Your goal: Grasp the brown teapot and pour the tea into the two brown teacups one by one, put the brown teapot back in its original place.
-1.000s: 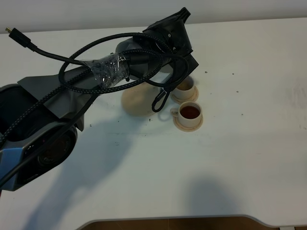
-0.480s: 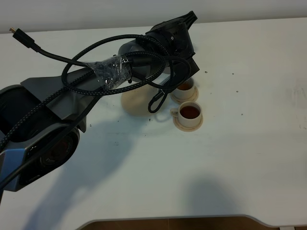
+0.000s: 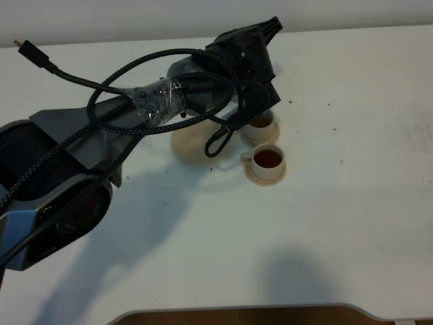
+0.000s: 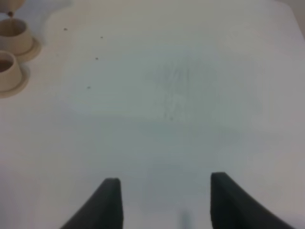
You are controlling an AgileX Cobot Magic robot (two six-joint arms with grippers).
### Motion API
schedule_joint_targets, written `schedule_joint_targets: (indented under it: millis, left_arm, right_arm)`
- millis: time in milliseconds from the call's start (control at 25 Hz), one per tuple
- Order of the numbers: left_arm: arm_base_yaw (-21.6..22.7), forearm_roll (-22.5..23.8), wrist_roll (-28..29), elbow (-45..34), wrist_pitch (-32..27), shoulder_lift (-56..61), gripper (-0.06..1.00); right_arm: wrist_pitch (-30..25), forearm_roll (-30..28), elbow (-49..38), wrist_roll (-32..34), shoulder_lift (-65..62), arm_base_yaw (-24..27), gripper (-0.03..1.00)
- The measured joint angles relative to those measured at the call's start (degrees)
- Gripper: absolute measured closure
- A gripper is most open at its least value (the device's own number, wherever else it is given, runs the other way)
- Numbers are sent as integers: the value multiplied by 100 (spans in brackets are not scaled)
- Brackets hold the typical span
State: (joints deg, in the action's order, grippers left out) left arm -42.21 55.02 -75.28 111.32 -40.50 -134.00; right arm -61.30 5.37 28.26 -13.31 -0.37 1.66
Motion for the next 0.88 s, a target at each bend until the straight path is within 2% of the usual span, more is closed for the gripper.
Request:
schedule_joint_targets:
  millis: [200, 880]
  left_arm:
    - [0, 157, -174, 0, 88, 0, 83]
    - [0, 163, -1015, 0, 295, 0, 83]
  right_arm:
    - [0, 0, 0, 0, 0, 0, 53]
    - [0, 0, 0, 0, 0, 0, 53]
